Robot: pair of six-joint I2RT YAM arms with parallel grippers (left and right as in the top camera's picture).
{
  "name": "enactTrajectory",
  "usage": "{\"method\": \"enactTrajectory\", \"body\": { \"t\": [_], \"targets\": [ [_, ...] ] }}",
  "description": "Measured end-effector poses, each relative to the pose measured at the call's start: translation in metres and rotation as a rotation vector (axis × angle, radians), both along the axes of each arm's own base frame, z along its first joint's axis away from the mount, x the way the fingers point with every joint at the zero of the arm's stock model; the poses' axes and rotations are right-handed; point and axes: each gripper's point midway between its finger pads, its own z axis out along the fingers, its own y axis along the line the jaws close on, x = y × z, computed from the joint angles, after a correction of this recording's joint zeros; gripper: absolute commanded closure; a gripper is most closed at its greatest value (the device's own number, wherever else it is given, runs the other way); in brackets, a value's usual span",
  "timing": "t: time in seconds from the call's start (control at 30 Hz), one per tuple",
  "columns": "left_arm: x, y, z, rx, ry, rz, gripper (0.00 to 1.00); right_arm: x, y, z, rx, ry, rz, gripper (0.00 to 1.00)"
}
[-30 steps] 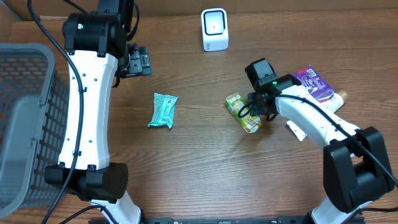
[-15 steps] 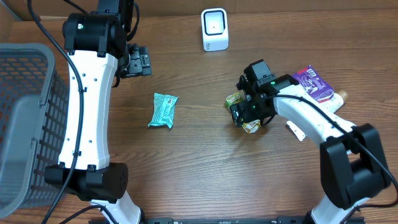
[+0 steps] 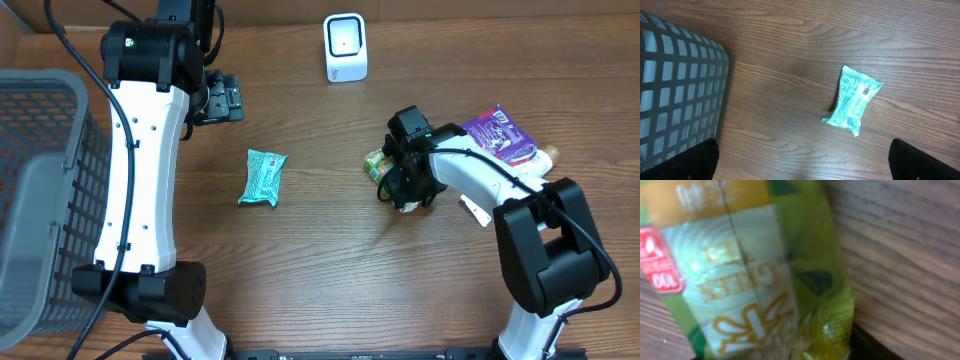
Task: Scan the item barcode
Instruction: 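Reach the right gripper to the green tea bag and grasp it, then lift the green tea bag and carry it toward the white scanner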
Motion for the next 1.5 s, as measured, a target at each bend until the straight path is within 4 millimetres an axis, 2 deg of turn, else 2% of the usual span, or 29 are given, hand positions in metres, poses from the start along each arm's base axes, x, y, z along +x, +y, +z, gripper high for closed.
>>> {"method": "enactTrajectory", "body": {
  "t": [0.07, 0.13, 0.23, 0.43, 0.6, 0.77, 0.83, 0.87, 0.9, 1.07, 1.2, 1.33, 1.5],
  "targets": [
    [0.000, 0.000, 0.000, 0.000, 0.000, 0.000, 0.00, -0.001, 0.000, 0.000, 0.000, 0.006, 0.000, 0.58],
    [0.000, 0.000, 0.000, 0.000, 0.000, 0.000, 0.01, -0.004, 0.000, 0.000, 0.004, 0.017, 0.000, 0.70],
    [0.000, 0.000, 0.000, 0.000, 0.000, 0.000, 0.01, -0.007, 0.005, 0.003, 0.036, 0.035, 0.003, 0.83],
    [0.000, 0.000, 0.000, 0.000, 0.000, 0.000, 0.00, -0.021, 0.031, 0.010, 0.205, 0.117, 0.002, 0.87],
    [0.000, 0.000, 0.000, 0.000, 0.000, 0.000, 0.01, -0.042, 0.065, 0.022, 0.416, 0.248, 0.007, 0.91],
    [0.000, 0.000, 0.000, 0.000, 0.000, 0.000, 0.00, -0.037, 0.103, 0.063, 0.650, 0.282, 0.041, 0.92],
    [0.000, 0.000, 0.000, 0.000, 0.000, 0.000, 0.01, -0.031, 0.117, 0.085, 0.739, 0.279, 0.062, 0.92],
    [0.000, 0.000, 0.000, 0.000, 0.000, 0.000, 0.01, -0.029, 0.124, 0.103, 0.796, 0.285, 0.074, 0.92],
    [0.000, 0.000, 0.000, 0.000, 0.000, 0.000, 0.00, -0.028, 0.127, 0.110, 0.816, 0.283, 0.080, 0.92],
    [0.000, 0.000, 0.000, 0.000, 0.000, 0.000, 0.01, -0.022, 0.138, 0.171, 0.964, 0.280, 0.112, 0.92],
    [0.000, 0.000, 0.000, 0.000, 0.000, 0.000, 0.01, -0.012, 0.135, 0.213, 1.067, 0.254, 0.122, 0.92],
    [0.000, 0.000, 0.000, 0.000, 0.000, 0.000, 0.01, -0.005, 0.127, 0.232, 1.143, 0.248, 0.112, 0.92],
    [0.000, 0.000, 0.000, 0.000, 0.000, 0.000, 0.00, 0.001, 0.118, 0.236, 1.170, 0.250, 0.085, 0.92]
  ]
}}
